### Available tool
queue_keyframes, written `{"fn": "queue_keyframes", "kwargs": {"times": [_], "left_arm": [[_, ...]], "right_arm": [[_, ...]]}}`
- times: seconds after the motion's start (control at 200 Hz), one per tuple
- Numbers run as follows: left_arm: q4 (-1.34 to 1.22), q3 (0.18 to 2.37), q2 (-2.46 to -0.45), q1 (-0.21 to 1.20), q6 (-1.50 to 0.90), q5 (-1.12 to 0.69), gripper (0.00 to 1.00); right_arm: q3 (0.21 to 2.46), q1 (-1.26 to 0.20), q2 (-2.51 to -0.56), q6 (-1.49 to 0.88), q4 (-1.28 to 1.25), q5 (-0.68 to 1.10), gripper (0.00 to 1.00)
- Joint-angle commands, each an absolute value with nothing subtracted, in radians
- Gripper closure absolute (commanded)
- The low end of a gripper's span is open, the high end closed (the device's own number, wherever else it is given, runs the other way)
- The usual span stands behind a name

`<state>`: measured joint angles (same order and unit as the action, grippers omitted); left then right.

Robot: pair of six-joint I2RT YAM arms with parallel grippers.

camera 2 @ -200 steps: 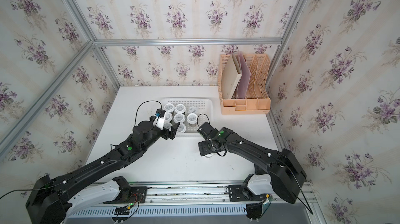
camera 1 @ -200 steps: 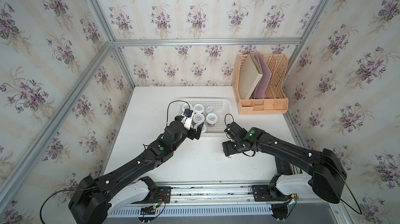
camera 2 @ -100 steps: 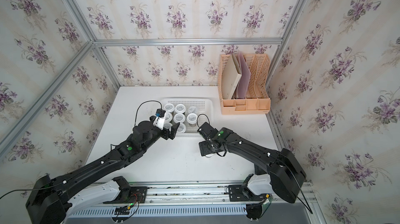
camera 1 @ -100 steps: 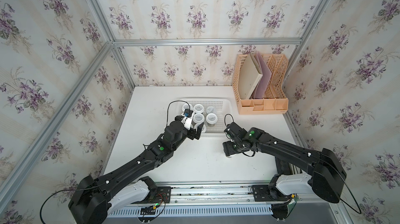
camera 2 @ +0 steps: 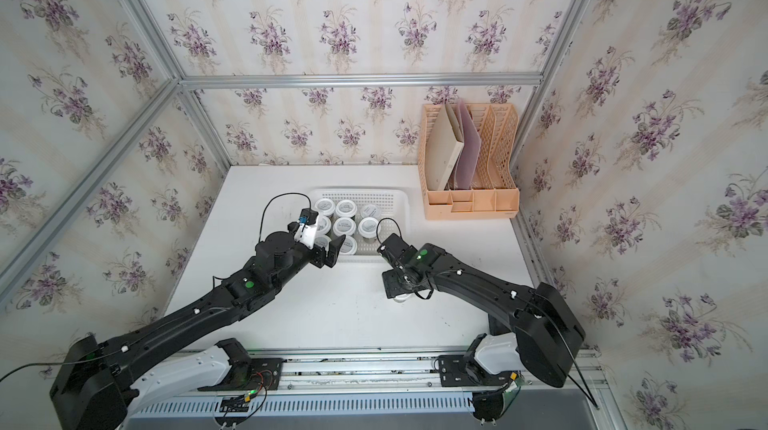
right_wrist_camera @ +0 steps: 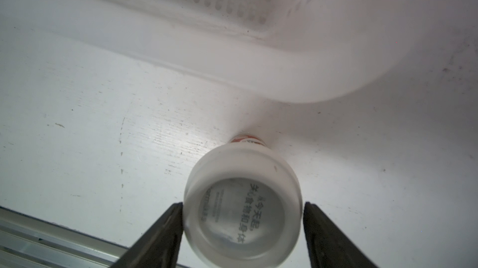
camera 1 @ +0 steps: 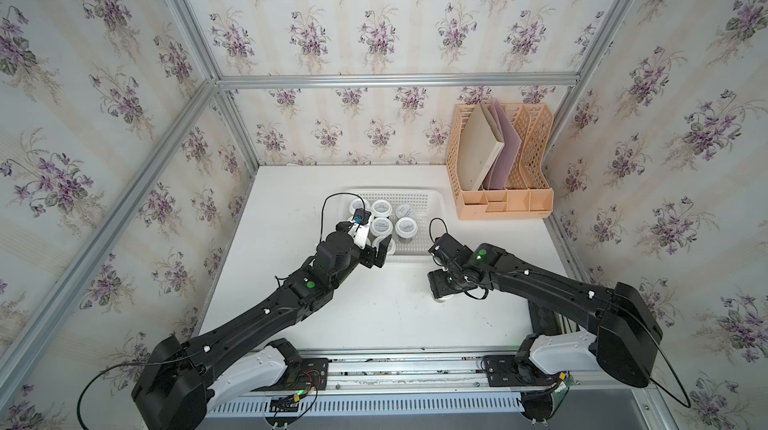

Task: Put the yogurt in the basket
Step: Pick up the yogurt from the center of the board.

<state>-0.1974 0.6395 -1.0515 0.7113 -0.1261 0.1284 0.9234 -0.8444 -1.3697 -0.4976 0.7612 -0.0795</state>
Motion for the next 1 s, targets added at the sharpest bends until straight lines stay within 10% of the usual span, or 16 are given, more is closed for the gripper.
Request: {"fn": "queue_keyframes", "kwargs": {"times": [0.0,0.999], "left_arm": [[-0.202,0.649,-1.052,0.712,-0.117,0.133,0.01],[-0.202,0.647,-1.050,0.712,-0.117,0.135,0.01]], "right_arm": [[0.932,-0.846,-1.373,-0.498,0.775,-0.093,0.23],[0.914,-0.874,-1.381,-0.509,0.783,-0.097,0.29]]}}
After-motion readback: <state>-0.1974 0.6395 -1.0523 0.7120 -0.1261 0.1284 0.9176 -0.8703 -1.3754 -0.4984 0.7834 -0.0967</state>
